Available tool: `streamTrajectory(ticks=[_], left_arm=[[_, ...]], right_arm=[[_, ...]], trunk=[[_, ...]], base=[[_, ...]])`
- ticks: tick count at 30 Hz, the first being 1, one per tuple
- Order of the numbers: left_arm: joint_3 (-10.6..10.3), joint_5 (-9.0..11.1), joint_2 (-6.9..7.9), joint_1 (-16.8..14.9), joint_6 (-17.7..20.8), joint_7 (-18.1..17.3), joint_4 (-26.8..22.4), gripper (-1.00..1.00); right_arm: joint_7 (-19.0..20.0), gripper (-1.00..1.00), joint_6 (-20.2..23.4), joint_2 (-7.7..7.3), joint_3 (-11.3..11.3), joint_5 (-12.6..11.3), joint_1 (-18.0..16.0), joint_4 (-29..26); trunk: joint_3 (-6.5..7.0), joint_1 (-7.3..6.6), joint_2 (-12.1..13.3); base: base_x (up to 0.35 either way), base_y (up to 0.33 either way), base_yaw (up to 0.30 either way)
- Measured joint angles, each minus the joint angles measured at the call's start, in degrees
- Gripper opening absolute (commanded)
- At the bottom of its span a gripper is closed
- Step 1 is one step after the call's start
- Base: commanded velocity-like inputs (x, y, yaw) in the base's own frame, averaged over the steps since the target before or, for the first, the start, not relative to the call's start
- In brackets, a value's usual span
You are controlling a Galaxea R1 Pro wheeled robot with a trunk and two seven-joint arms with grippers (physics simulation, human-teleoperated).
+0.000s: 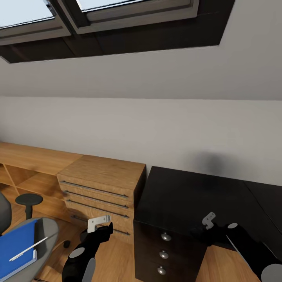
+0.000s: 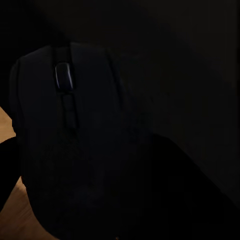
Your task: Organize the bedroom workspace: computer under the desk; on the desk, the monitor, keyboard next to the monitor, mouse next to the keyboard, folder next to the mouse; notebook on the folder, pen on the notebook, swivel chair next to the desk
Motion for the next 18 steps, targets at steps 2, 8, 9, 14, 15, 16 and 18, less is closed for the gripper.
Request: streamTrajectory(ticks=[2,8,9,14,15,16,18], left_arm=[[0.0,0.0,0.0,0.0,0.0,-0.02,0.0,1.0],[0.0,0.0,0.0,0.0,0.0,-0.02,0.0,1.0],[0.0,0.0,0.0,0.0,0.0,-0.01,0.0,1.0],[0.0,0.0,0.0,0.0,0.0,0.0,0.0,1.0],[0.0,0.0,0.0,0.0,0.0,0.0,0.0,1.0],[0.0,0.0,0.0,0.0,0.0,0.0,0.0,1.0],[0.0,0.0,0.0,0.0,0.0,0.0,0.0,1.0]], right_arm=[[0.04,-1.0,-0.08,0.0,-0.01,0.06,-0.02,-0.01],[0.05,-1.0,-0.07,0.02,-0.01,0.05,-0.02,-0.01],[0.05,-1.0,-0.07,0.03,-0.01,0.06,-0.02,-0.01],[0.05,-1.0,-0.09,0.01,0.0,0.03,-0.02,-0.01],[0.06,-1.0,-0.05,0.02,0.0,0.05,-0.03,-0.01],[0.05,-1.0,-0.07,0.02,0.0,0.05,-0.03,-0.01],[0.04,-1.0,-0.06,0.04,-0.01,0.1,-0.03,-0.01]], trunk=[[0.0,0.0,0.0],[0.0,0.0,0.0],[0.0,0.0,0.0],[0.0,0.0,0.0],[0.0,0.0,0.0],[0.0,0.0,0.0],[0.0,0.0,0.0]], base=[[0.0,0.0,0.0],[0.0,0.0,0.0],[0.0,0.0,0.0],[0.0,0.0,0.0],[0.0,0.0,0.0],[0.0,0.0,0.0],[0.0,0.0,0.0]])
